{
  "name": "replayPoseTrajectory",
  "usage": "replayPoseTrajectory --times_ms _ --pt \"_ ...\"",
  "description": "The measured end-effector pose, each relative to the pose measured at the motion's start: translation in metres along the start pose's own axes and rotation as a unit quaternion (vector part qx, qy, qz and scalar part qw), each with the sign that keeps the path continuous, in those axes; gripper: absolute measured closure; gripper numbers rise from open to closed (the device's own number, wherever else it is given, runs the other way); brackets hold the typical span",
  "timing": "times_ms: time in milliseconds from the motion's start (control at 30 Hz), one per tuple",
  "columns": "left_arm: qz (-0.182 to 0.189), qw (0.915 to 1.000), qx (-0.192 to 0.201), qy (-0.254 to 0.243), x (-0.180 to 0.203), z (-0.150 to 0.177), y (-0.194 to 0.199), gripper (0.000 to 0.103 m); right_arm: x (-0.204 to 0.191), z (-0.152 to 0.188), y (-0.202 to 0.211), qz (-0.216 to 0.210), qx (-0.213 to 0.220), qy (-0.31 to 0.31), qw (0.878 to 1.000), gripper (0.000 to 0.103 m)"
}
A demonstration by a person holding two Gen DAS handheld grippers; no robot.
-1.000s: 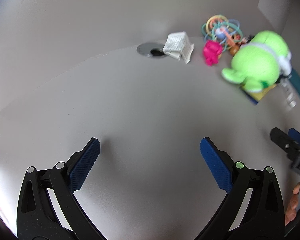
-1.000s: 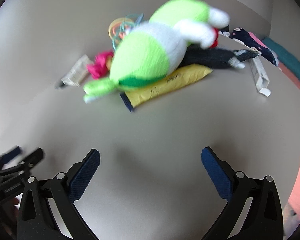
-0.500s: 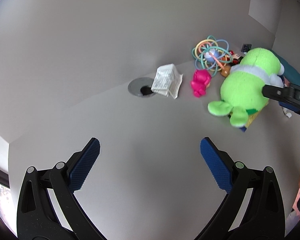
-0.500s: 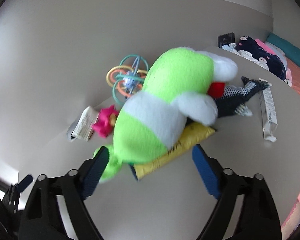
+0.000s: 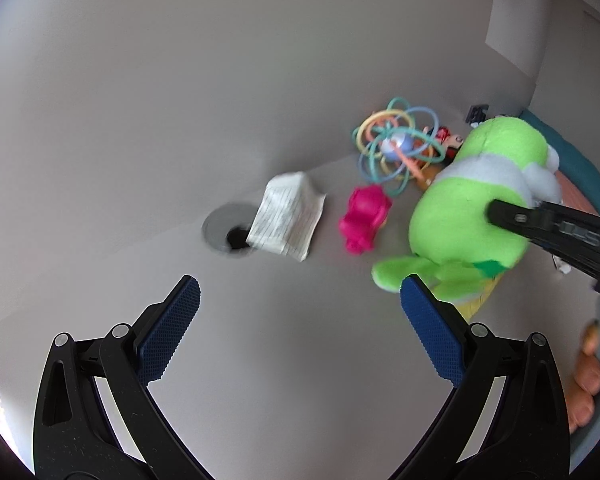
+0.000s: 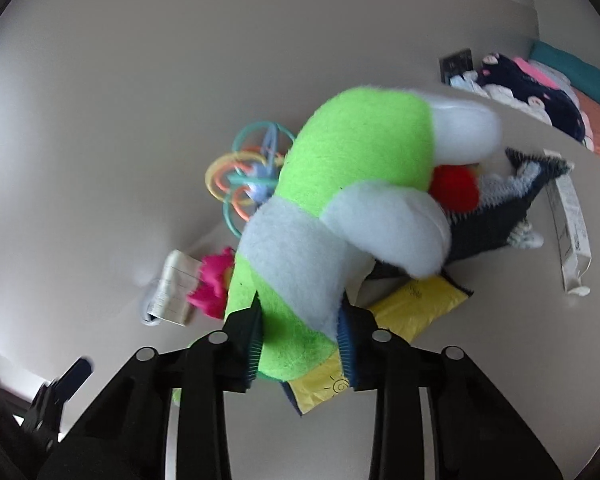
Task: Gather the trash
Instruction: 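Grasp the green plush with the right tool while the left tool grasps the pink figure, then carry both toys over the black bin and open both tools to drop them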
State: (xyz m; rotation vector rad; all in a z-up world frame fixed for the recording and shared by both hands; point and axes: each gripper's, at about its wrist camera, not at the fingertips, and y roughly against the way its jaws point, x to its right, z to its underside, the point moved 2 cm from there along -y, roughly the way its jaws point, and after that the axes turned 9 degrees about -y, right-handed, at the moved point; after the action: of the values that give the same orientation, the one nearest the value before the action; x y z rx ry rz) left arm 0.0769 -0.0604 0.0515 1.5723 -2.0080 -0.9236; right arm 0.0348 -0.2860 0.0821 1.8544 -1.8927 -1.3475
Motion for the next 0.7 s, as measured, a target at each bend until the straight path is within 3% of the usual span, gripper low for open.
replayPoseTrajectory --times_ms 100,167,433,500,567,633,700 --pt "-0.006 0.9995 0.014 -0.026 0.01 -0.013 -0.01 0.01 0.0 -0.007 0.029 0.011 0.055 0.018 0.998 0.071" --pt "0.0 0.9987 0.012 -0.049 0.021 -0.022 -0.023 0.021 0.004 -0.013 0.05 0.024 0.09 0.02 0.995 0.071" --pt "0.028 0.9966 -0.008 -0.078 0.045 -0.035 -0.071 0.025 0.038 -0.029 0.085 0.036 0.114 -0.001 0.993 0.07" --pt "0.038 0.9962 -0.016 -0.077 0.049 -0.038 -0.08 0.039 0.045 -0.031 0.09 0.039 0.119 -0.006 0.992 0.07" --pt "0.045 0.9956 -0.029 -0.077 0.053 -0.04 -0.091 0.061 0.049 -0.031 0.092 0.042 0.12 -0.011 0.992 0.07" --pt "0.046 0.9951 -0.042 -0.077 0.055 -0.041 -0.101 0.069 0.058 -0.03 0.094 0.044 0.12 -0.014 0.992 0.07" --pt "0.045 0.9954 -0.041 -0.074 0.055 -0.04 -0.106 0.07 0.065 -0.029 0.1 0.045 0.124 -0.017 0.991 0.07"
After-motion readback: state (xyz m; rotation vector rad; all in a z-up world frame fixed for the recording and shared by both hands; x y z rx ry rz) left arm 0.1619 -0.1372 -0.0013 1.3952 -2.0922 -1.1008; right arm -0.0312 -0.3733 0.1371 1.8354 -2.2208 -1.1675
